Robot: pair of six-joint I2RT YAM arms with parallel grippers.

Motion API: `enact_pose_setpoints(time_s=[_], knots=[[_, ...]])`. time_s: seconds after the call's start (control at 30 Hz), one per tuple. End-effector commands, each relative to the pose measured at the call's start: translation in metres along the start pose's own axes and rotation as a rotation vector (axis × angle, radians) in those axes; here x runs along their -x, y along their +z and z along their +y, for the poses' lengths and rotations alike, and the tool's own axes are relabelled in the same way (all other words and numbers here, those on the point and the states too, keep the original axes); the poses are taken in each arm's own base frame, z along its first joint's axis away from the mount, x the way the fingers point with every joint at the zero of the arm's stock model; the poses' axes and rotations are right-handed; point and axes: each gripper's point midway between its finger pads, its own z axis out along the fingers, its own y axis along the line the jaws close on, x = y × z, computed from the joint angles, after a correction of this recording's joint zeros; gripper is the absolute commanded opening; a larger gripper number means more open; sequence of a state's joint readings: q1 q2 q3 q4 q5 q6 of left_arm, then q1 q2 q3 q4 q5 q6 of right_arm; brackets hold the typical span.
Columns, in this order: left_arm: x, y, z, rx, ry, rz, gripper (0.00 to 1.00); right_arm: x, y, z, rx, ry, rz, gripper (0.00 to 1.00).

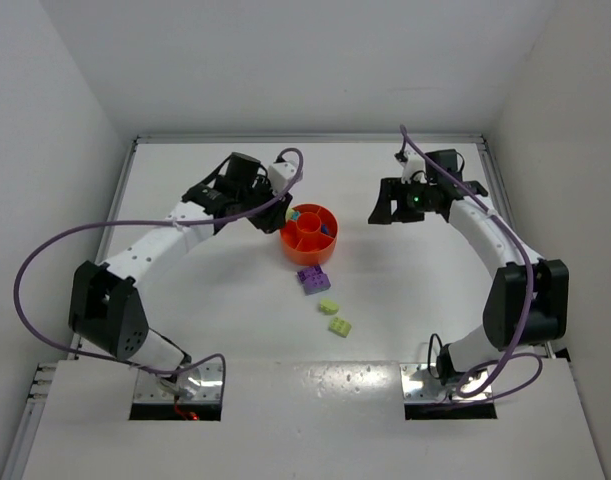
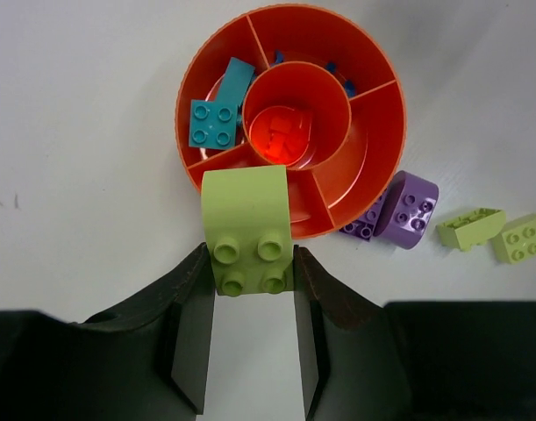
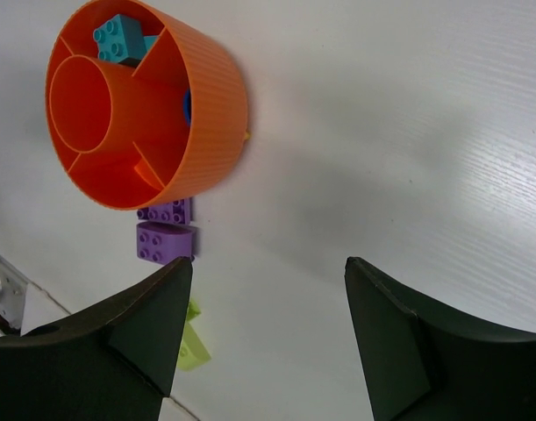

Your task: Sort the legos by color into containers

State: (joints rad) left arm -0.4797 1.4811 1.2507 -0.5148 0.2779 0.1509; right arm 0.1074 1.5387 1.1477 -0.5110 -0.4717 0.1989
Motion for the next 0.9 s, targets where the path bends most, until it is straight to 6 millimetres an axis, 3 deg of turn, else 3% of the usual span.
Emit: enact_pose_setpoints(time_s=[0.0, 0.3, 0.87], knots=[[0.027, -0.005, 0.0, -0.066, 0.008, -0.072, 0.19, 0.018, -0.008, 0.01, 0.02, -0.06, -0.048, 0.71], [0.013, 0.019, -0.004, -0.126, -0.017, -0.017, 0.21, 0.016, -0.006, 0.009, 0.02, -0.055, -0.041, 0.71], [0.0, 0.042, -0.003, -0.154, -0.024, 0.018, 0.25, 0.014, -0.003, 0.007, 0.019, -0.051, -0.032, 0.71]])
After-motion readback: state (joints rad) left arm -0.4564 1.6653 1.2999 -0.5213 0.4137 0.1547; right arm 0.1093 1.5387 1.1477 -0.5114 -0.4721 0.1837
